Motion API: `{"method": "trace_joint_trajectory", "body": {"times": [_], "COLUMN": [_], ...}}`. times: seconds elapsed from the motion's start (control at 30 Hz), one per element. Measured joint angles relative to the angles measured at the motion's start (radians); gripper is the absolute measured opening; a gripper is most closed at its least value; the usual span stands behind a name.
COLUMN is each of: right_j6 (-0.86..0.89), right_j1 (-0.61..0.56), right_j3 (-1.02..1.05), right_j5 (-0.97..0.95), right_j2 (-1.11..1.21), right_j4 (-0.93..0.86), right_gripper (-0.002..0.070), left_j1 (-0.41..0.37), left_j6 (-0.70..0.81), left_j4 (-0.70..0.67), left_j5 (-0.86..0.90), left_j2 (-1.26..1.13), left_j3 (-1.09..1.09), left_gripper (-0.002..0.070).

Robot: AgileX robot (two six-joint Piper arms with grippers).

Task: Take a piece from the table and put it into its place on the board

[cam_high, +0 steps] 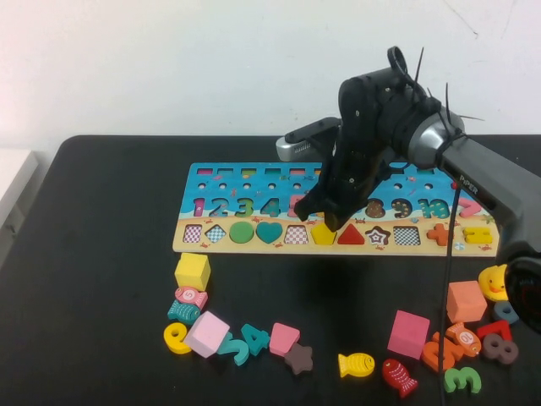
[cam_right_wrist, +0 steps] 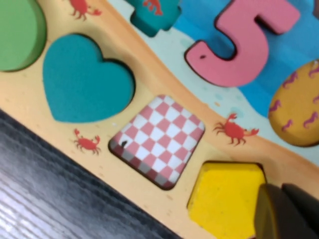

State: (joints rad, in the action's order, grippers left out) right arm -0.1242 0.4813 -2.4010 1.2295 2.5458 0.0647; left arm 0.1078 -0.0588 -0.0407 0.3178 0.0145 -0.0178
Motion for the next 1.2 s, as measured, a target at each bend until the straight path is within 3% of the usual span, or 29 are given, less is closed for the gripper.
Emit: {"method": "trace_joint_trajectory", "body": {"times": [0.2, 0.93, 1.2], "right_j6": [-0.063, -0.141, -0.139], "right_j1": [-0.001, 0.003, 0.003], "right_j3": [-0.018, -0.036, -0.04], "right_j5": [0.004, 0.005, 0.005], "right_j2": [-0.049, -0.807, -0.915], "right_j4": [0.01, -0.153, -0.138], "right_gripper": [0.0019, 0.0019, 0.0019], "left_j1": [0.0, 0.0, 0.0], "left_j6": [0.0, -0.002, -0.002], "left_j4": [0.0, 0.0, 0.0], "left_j5": [0.0, 0.0, 0.0], "left_j2": [0.0, 0.0, 0.0], "left_j3": [0.0, 0.0, 0.0], "left_gripper": [-0.0001, -0.0002, -0.0002]}}
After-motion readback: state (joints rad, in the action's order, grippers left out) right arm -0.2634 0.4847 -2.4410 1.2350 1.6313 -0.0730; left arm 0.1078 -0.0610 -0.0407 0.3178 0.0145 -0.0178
